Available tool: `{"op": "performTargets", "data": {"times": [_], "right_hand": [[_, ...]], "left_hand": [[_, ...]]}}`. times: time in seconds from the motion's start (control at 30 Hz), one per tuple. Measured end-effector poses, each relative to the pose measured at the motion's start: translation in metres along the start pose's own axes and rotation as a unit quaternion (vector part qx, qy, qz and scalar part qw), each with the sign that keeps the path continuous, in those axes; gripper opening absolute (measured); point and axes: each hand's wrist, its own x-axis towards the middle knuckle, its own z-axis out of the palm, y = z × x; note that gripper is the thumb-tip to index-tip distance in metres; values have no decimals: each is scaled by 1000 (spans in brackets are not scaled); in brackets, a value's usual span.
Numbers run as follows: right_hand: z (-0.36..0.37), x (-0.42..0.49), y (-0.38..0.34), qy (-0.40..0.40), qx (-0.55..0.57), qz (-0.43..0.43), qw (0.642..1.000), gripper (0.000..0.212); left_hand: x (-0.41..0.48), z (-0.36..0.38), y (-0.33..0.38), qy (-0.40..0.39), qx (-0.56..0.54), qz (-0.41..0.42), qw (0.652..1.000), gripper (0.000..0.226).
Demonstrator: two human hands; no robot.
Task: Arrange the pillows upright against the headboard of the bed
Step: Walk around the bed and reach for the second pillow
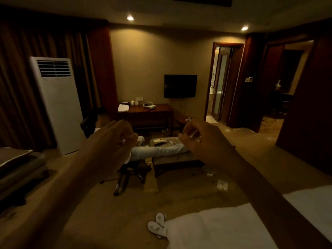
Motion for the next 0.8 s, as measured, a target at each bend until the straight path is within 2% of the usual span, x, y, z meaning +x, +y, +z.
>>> {"op": "performTargets", "data": {"times": [0.17,0.43,0.67,0.8], "right_hand": [[21,80,38,-4,-22,0,1000,20],[93,214,96,2,-83,-3,997,23],[176,334,142,35,-133,31,990,26],[203,404,158,50,-97,66,992,28]], "left_hand": [[83,35,-33,14,25,15,999,37],[212,102,-109,-12,39,40,998,34],[338,163,-198,-15,-13,94,995,32],[412,187,-234,-30,-29,136,990,35]]}}
